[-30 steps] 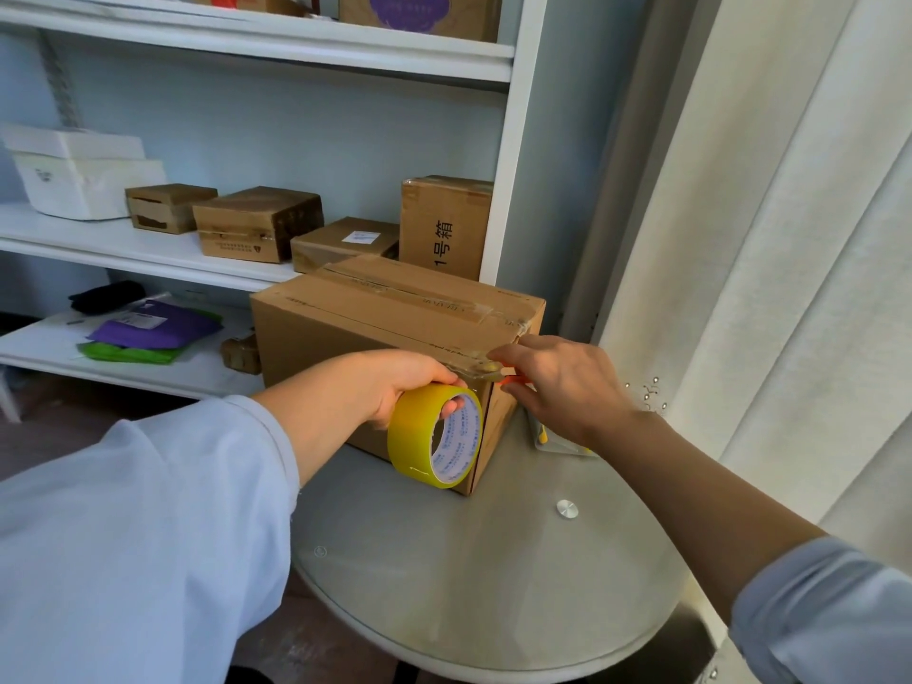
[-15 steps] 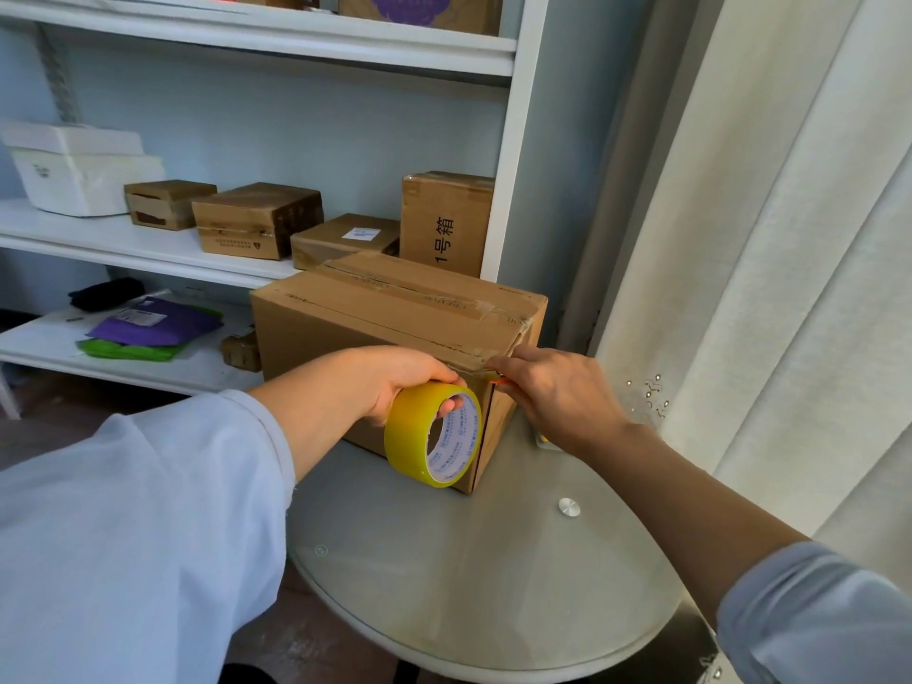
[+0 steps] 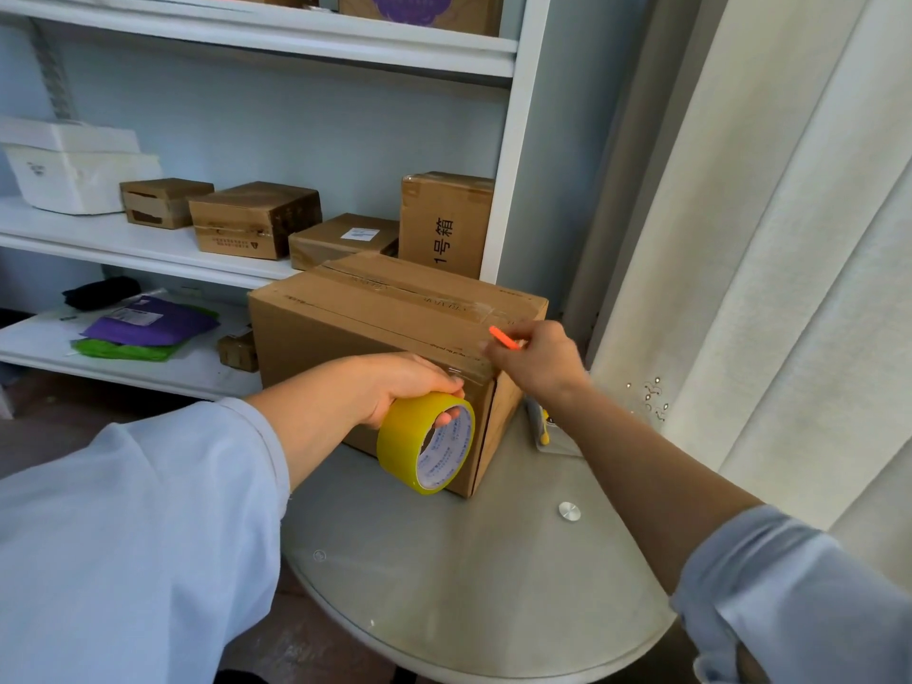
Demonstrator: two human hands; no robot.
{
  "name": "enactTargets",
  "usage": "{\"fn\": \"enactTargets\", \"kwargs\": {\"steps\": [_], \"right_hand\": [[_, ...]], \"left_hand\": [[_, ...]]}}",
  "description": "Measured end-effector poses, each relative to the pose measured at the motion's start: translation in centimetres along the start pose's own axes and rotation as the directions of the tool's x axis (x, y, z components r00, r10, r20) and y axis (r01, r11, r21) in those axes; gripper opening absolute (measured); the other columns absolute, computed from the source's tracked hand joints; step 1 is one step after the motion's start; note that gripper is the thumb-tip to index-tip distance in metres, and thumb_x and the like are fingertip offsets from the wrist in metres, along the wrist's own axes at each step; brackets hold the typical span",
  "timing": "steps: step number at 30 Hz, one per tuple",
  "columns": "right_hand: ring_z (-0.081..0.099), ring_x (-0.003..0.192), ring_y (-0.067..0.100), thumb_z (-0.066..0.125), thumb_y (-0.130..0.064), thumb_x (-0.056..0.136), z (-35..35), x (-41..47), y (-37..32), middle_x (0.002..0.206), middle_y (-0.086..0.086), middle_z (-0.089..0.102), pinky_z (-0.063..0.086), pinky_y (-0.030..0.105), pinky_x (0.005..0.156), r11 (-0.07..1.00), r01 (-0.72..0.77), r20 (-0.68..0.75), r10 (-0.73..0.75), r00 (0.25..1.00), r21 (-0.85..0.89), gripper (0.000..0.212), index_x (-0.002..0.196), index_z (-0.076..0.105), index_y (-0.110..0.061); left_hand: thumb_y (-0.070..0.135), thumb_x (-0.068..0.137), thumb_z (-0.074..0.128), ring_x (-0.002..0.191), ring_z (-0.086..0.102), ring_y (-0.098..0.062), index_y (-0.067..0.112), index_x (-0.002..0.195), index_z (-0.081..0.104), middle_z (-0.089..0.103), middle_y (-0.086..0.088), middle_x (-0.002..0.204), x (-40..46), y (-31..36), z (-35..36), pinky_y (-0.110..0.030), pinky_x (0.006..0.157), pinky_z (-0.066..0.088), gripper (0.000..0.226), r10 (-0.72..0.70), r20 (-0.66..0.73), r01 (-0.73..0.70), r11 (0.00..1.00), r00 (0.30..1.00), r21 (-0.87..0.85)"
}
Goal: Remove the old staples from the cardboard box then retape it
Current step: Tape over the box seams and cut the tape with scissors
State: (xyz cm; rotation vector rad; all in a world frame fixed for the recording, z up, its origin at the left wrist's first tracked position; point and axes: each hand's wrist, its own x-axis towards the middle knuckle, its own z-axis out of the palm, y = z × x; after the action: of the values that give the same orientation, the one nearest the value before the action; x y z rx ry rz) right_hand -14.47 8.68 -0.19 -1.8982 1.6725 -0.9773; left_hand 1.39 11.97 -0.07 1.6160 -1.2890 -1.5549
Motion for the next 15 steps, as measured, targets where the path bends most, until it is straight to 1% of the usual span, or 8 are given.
{"fn": "enactTargets", "kwargs": {"steps": [1,3,5,7,8,10,12,15], "right_hand": [[0.058,0.094,0.013,0.07,-0.04,0.084,0.5,0.0,0.0,0.103,-0.005,0.062,0.05,0.033,0.084,0.997,-0.043,0.061,0.039,0.997,0.061,0.035,0.113,0.066,-0.021],[0.053,0.108,0.015,0.075,-0.035,0.08,1.3,-0.2,0.5,0.117,-0.003,0.057,0.044,0.029,0.088,0.978,-0.091,0.092,0.074,0.993,0.188,0.05,0.125,0.06,-0.018],[0.052,0.099,0.013,0.077,-0.032,0.079,1.8,0.0,1.0,0.123,0.0,0.057,0.044,0.024,0.075,0.95,-0.114,0.092,0.091,0.992,0.292,0.054,0.128,0.059,-0.018],[0.046,0.073,0.006,0.077,-0.033,0.079,1.8,0.0,1.1,0.116,0.0,0.059,0.033,0.018,0.055,0.945,-0.13,0.121,0.098,0.988,0.301,0.053,0.128,0.06,-0.021],[0.039,0.065,0.003,0.076,-0.033,0.08,1.6,0.2,1.2,0.108,-0.002,0.059,0.027,0.017,0.051,0.947,-0.132,0.139,0.095,0.986,0.293,0.052,0.128,0.06,-0.021],[0.035,0.06,0.001,0.073,-0.029,0.083,1.0,0.5,1.2,0.088,-0.009,0.055,0.025,0.015,0.048,0.954,-0.126,0.185,0.076,0.98,0.273,0.045,0.125,0.062,-0.018],[0.039,0.06,0.003,0.071,-0.028,0.085,0.0,0.5,1.1,0.08,-0.011,0.051,0.028,0.012,0.046,0.961,-0.135,0.25,0.073,0.965,0.242,0.038,0.121,0.062,-0.02],[0.038,0.058,0.015,0.071,-0.035,0.083,-1.2,0.6,1.6,0.079,0.006,0.048,0.028,0.023,0.048,0.962,-0.197,0.365,0.117,0.924,0.19,0.04,0.12,0.062,-0.023]], "left_hand": [[0.018,0.094,0.056,0.038,0.057,-0.008,0.008,0.093,0.062,0.063,-0.011,0.072,0.1,-0.1,0.0,-0.017,0.037,0.047,0.012,0.009,-0.002,-0.009,1.0,1.0,0.0],[0.017,0.094,0.056,0.038,0.057,-0.008,0.008,0.092,0.061,0.063,-0.011,0.072,0.4,-0.2,-0.2,-0.017,0.038,0.047,0.011,0.024,-0.006,-0.024,1.0,1.0,0.002],[0.018,0.094,0.057,0.039,0.057,-0.009,0.009,0.091,0.061,0.063,-0.01,0.071,0.6,-0.2,-0.4,-0.017,0.04,0.048,0.011,0.035,-0.011,-0.034,0.999,0.999,0.028],[0.017,0.094,0.056,0.04,0.057,-0.01,0.009,0.09,0.061,0.063,-0.01,0.072,0.8,-0.1,-0.7,-0.017,0.041,0.048,0.01,0.043,-0.015,-0.042,0.997,0.999,0.069],[0.016,0.094,0.056,0.042,0.057,-0.011,0.009,0.088,0.061,0.062,-0.011,0.073,0.9,-0.1,-0.8,-0.018,0.042,0.049,0.011,0.046,-0.016,-0.044,0.994,0.999,0.099],[0.015,0.094,0.055,0.053,0.057,-0.016,0.01,0.084,0.061,0.061,-0.012,0.074,1.2,-0.5,-1.6,-0.022,0.049,0.051,0.013,0.053,-0.021,-0.049,0.983,0.998,0.177],[0.015,0.093,0.057,0.062,0.057,-0.02,0.01,0.083,0.062,0.062,-0.012,0.076,1.0,-1.1,-2.8,-0.026,0.056,0.052,0.012,0.065,-0.023,-0.057,0.97,0.998,0.236],[0.018,0.093,0.057,0.058,0.055,-0.017,0.011,0.085,0.063,0.064,-0.011,0.078,-0.3,-1.2,-4.1,-0.023,0.052,0.05,0.012,0.111,0.003,-0.109,0.965,0.994,0.24]]}}
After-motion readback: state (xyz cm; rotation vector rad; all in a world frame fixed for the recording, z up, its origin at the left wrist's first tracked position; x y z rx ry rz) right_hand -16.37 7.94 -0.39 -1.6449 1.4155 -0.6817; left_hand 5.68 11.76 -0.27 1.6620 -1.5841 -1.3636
